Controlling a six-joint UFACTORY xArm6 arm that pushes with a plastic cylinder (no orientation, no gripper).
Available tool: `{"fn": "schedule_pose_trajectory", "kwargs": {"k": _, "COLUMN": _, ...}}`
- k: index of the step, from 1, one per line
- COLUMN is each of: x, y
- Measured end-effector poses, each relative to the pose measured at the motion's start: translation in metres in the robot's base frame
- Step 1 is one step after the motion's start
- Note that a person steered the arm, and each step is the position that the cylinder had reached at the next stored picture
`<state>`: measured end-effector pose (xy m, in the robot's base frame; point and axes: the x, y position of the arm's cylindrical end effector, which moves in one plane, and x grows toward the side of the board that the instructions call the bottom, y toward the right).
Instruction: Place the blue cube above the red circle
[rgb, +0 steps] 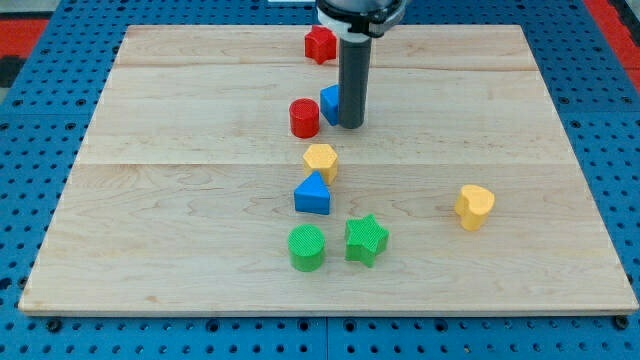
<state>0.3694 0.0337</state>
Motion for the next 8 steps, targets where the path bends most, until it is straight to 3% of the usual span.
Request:
{"fn": "schedule_pose_trajectory", "kwargs": {"k": 6, "x": -0.062, "y": 0.012}}
{"fn": "schedule_pose_trajectory", "kwargs": {"k": 8, "x": -0.062, "y": -0.001}}
